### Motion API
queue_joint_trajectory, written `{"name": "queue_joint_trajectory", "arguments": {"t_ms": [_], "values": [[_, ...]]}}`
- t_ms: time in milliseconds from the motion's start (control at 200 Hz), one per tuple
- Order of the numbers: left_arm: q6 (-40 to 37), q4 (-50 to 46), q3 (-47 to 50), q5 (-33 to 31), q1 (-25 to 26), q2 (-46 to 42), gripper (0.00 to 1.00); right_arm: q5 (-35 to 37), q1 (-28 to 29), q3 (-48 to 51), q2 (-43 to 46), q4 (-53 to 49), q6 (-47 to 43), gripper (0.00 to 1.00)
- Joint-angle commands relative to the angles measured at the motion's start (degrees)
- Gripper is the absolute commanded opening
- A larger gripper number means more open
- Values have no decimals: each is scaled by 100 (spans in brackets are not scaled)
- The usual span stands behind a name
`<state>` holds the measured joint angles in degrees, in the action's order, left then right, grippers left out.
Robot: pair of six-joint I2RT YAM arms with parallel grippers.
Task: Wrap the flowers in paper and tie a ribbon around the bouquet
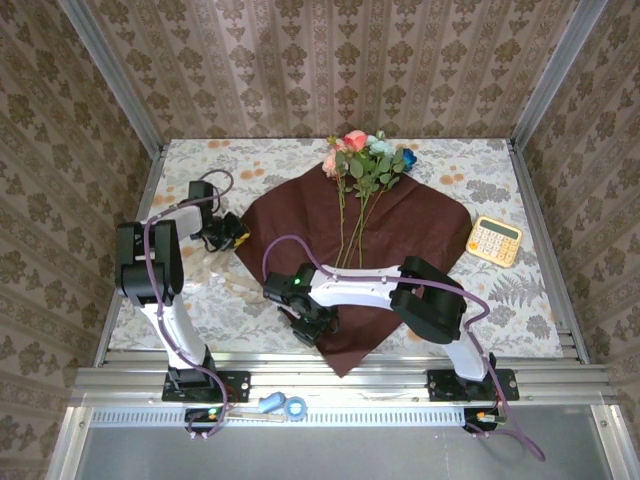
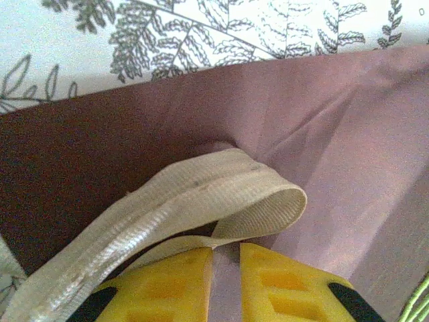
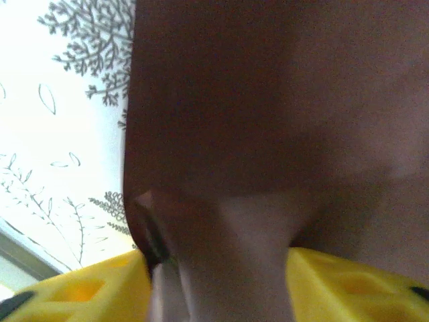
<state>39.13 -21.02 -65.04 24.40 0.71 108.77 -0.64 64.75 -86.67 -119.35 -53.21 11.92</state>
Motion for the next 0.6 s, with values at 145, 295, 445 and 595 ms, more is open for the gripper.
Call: {"name": "queue_joint_trajectory", "arguments": {"t_ms": [145,295,445,595], "values": [[-211,-801,-88,-519,-66,-610,34,-55,-113,-170,39,-93,23,9],[-200,-1696,-125,-1095,2,-1602,50,-861,-386,-308,316,-217,-139,0],[295,-2113,289,-768,200,-2431,52,-1924,-798,-428,483,-444,-233,0],[1322,-2442,888,-603,761,-3285,58,-2909,-1276,-563,501,-639,-321,0]]}}
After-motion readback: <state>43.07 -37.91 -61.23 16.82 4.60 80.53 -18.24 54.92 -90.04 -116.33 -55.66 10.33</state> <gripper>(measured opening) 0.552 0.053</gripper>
